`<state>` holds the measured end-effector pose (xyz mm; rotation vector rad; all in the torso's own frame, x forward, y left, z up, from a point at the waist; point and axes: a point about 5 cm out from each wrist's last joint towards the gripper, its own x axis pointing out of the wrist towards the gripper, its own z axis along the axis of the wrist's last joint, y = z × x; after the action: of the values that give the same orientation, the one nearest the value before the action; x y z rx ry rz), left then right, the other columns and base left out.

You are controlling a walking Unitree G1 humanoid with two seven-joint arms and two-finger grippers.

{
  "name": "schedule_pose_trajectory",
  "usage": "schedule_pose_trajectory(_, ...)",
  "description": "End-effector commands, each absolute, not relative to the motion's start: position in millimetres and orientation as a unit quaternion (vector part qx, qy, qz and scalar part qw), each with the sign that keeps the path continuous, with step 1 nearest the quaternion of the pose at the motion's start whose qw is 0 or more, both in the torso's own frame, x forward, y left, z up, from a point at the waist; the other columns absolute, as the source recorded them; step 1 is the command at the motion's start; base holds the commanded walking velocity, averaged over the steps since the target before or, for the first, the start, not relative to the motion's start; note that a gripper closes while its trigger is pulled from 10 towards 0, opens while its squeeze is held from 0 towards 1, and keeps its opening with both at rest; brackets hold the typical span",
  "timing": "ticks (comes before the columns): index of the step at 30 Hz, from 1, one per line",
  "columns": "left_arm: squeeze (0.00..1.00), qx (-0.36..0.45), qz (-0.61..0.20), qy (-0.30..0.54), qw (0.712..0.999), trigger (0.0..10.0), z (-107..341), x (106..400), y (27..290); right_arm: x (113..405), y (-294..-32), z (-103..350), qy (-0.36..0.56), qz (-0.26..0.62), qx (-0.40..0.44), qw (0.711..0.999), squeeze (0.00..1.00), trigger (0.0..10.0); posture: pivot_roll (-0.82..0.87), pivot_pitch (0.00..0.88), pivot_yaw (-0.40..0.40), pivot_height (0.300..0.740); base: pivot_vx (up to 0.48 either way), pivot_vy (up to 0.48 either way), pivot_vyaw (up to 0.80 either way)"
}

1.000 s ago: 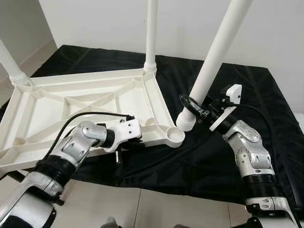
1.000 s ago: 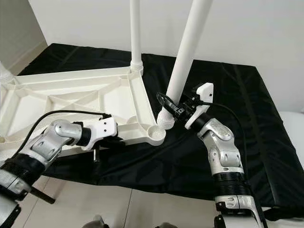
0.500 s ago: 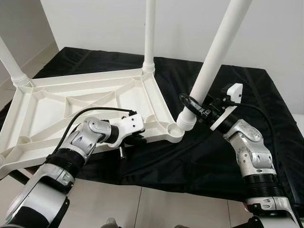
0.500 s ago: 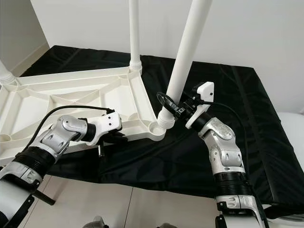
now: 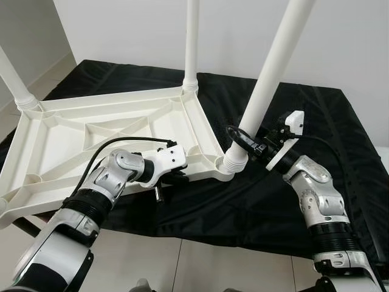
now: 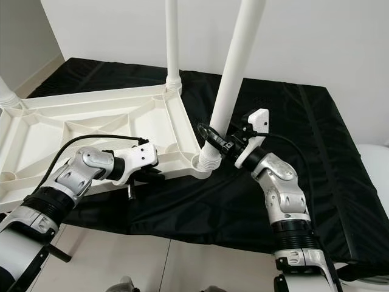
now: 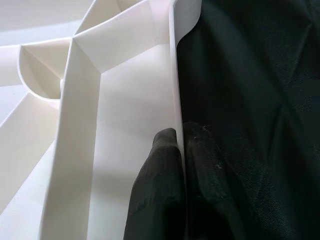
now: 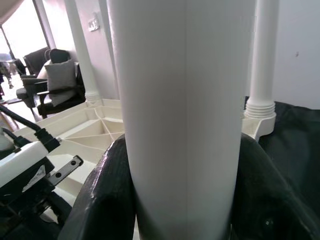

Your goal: Building children table

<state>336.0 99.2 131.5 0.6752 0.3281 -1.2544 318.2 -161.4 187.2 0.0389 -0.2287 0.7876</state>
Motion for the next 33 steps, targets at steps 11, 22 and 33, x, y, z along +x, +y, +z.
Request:
schedule_pose_trajectory(11, 0.0, 0.345, -0.484, 0.125, 0.794, 10.0, 133, 343, 106, 328, -150, 189, -0.119, 0.401, 0.022, 0.908, 0.0, 10.0, 0.01, 0.022, -0.016, 0.74, 0.0, 0.0, 0.0)
schedule_pose_trajectory(22, 0.0, 0.343, -0.486, 0.12, 0.795, 10.0, 134, 340, 106, 334, -154, 173, -0.09, 0.398, 0.005, 0.913, 0.0, 10.0, 0.02, 0.032, -0.024, 0.74, 0.0, 0.0, 0.0)
schedule_pose_trajectory(33, 0.0, 0.342, -0.487, 0.119, 0.795, 10.0, 134, 337, 106, 332, -153, 160, -0.071, 0.407, -0.008, 0.911, 0.0, 10.0, 0.02, 0.029, -0.028, 0.74, 0.0, 0.0, 0.0)
